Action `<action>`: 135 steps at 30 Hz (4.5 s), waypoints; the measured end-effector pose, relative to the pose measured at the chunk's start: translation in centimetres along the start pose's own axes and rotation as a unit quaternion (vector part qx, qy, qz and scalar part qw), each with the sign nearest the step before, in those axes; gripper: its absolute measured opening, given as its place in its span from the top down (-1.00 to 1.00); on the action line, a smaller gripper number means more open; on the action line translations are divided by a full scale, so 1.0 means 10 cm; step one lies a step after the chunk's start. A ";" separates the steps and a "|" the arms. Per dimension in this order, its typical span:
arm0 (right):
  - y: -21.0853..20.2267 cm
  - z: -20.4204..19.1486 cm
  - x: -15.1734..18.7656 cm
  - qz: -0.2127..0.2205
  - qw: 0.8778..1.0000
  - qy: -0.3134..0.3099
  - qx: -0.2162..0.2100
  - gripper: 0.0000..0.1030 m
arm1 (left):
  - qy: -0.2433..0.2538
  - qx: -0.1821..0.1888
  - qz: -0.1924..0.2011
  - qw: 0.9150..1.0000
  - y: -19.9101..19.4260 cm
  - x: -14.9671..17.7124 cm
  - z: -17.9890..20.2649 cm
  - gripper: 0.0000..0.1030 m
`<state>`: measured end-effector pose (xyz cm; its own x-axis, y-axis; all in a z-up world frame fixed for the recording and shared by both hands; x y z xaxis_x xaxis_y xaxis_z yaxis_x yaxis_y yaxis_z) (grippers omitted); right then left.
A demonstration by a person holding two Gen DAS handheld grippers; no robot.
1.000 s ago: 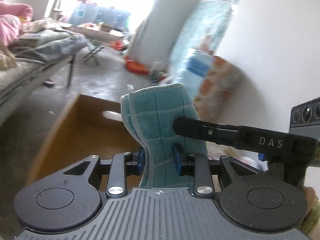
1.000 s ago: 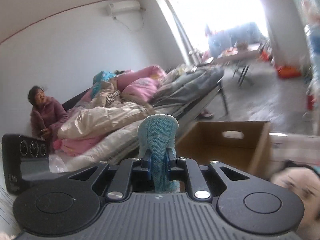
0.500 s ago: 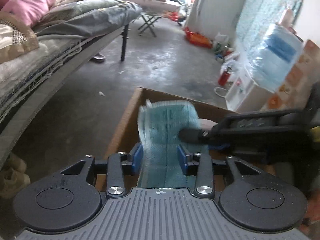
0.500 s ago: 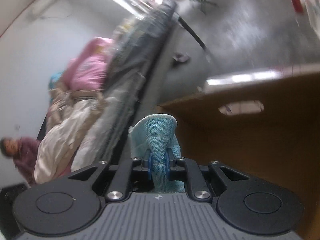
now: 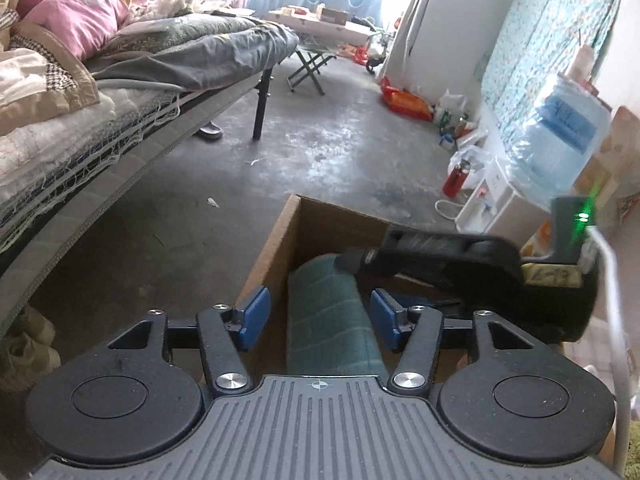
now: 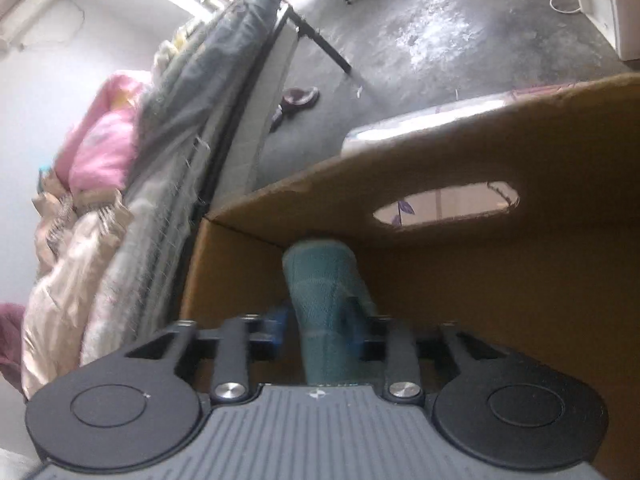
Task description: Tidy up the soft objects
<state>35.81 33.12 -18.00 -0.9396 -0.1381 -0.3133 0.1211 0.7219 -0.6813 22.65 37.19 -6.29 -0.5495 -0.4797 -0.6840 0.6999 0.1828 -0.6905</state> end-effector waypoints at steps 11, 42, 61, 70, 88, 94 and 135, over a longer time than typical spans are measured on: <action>-1.10 -0.25 0.14 0.054 0.995 0.001 -0.089 -0.41 | -0.007 0.015 0.041 0.999 -0.87 0.03 0.07 -0.23; -5.20 2.61 2.69 0.360 0.924 0.015 0.127 -1.00 | 0.271 0.294 0.017 0.916 -1.57 2.61 3.41 -0.99; -4.94 3.95 1.98 0.359 0.919 0.149 0.066 -0.56 | 0.274 0.318 -0.068 0.905 -0.33 3.05 4.70 -0.83; -4.76 4.02 1.95 0.328 0.928 0.177 0.012 -0.18 | 0.270 0.322 -0.089 0.903 -0.35 3.14 4.74 -0.75; -4.40 3.27 2.72 0.199 0.961 0.186 -0.053 -0.18 | 0.265 0.312 -0.114 0.905 -1.24 3.32 3.57 -0.78; -4.14 2.95 2.87 0.145 0.973 0.166 -0.064 -0.18 | 0.252 0.317 -0.109 0.908 -1.49 3.35 3.23 -0.82; -4.29 2.76 2.48 0.223 0.973 0.056 0.034 -0.44 | 0.297 0.251 -0.051 0.920 -1.17 3.44 3.03 -0.92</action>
<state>16.15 -20.02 -14.82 -0.8176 0.2552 -0.5162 0.5414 0.6459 -0.5383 9.40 -7.45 -14.60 -0.6713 0.1080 -0.7333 0.6720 -0.3287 -0.6636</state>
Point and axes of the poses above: each gripper's, at about its wrist camera, not at the fingertips, and y roughly the way its jaws point, z to its right, x to its underside, the point moved 9 cm from there along y, roughly the way its jaws point, and after that the axes turned 1 degree about x, right-handed, at the moved point
